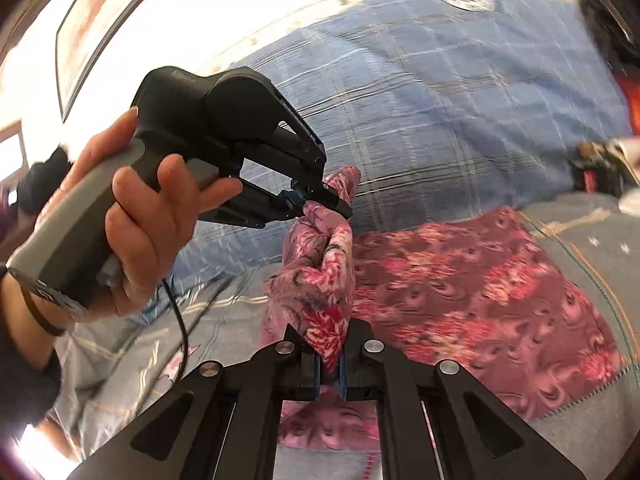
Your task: Fold small clothes
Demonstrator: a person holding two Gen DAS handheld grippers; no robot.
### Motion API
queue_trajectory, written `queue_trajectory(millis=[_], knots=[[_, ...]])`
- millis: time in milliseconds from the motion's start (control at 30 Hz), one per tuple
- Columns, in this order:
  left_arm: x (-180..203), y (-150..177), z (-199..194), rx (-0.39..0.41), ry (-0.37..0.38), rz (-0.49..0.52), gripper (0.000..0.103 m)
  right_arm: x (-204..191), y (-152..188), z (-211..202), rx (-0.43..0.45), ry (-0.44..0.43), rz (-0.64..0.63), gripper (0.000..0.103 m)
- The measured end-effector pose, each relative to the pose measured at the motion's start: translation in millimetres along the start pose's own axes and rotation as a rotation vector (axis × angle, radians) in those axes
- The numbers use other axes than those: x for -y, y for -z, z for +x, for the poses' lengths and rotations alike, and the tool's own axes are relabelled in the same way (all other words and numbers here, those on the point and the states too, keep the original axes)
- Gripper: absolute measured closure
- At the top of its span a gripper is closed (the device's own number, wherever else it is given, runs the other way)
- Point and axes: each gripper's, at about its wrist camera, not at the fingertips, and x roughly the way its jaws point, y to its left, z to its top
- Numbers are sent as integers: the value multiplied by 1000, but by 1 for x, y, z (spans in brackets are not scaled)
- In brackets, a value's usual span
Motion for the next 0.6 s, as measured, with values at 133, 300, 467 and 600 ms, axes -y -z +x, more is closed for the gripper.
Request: queue_trajectory(millis=[133, 300, 467, 600], knots=[[43, -2, 38, -53, 8, 40, 99, 37, -7, -19, 31, 20, 73, 98], [88, -2, 87, -117, -18, 86, 99, 93, -7, -35, 37, 54, 252, 98], [104, 4, 122, -159, -65, 100, 96, 145, 9, -27, -72, 72, 453, 98], [97, 5, 97, -138, 36, 92, 83, 160, 18, -27, -144, 66, 529, 87]])
